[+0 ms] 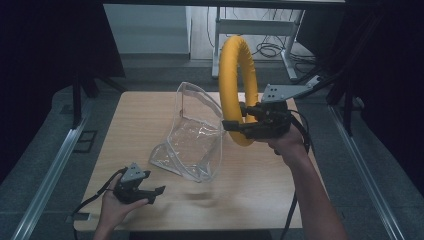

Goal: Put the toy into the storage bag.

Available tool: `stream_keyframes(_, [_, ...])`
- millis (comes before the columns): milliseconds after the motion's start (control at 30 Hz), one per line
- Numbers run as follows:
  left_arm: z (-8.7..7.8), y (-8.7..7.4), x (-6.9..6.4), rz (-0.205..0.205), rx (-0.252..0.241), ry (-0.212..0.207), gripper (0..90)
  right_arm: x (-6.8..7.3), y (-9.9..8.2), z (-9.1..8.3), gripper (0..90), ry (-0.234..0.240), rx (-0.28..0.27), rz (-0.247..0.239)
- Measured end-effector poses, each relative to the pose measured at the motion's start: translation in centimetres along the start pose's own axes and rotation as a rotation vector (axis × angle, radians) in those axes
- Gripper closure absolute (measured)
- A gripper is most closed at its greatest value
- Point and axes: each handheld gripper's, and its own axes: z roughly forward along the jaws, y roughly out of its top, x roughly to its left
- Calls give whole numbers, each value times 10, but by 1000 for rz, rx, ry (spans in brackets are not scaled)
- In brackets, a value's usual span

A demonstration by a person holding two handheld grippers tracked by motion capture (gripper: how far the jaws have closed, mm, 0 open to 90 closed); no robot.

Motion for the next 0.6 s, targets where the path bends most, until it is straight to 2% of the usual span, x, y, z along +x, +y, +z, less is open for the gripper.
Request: stream_keyframes(600, [0, 0, 0, 2, 2, -1, 213, 17, 21, 13, 492, 29, -38, -40])
